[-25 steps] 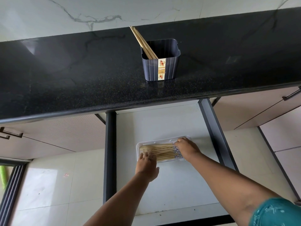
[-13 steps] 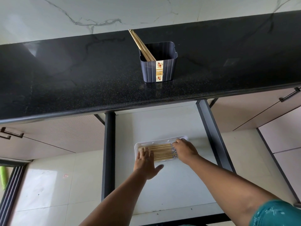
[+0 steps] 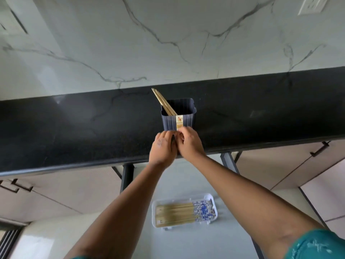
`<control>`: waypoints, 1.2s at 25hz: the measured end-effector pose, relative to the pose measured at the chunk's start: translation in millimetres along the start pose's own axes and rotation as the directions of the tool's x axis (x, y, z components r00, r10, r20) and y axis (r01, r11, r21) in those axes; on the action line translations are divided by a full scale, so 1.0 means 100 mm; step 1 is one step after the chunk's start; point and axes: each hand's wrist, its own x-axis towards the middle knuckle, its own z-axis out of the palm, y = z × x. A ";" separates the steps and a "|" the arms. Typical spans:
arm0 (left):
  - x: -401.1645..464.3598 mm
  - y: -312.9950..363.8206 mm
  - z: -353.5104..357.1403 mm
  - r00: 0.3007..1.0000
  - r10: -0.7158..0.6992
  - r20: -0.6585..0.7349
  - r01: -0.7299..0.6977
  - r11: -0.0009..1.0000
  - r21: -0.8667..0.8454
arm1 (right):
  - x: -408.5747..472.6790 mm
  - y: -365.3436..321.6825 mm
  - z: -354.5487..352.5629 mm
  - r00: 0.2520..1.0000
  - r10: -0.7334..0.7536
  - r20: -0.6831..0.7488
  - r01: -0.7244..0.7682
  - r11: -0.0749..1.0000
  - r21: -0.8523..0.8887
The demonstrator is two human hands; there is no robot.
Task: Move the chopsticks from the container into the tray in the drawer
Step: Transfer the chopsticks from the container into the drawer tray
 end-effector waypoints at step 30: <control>0.82 -0.31 0.08 0.991 -0.107 -0.079 0.099 0.990 -0.099 | 1.87 -0.23 -0.25 0.972 0.133 0.195 -0.151 0.985 0.081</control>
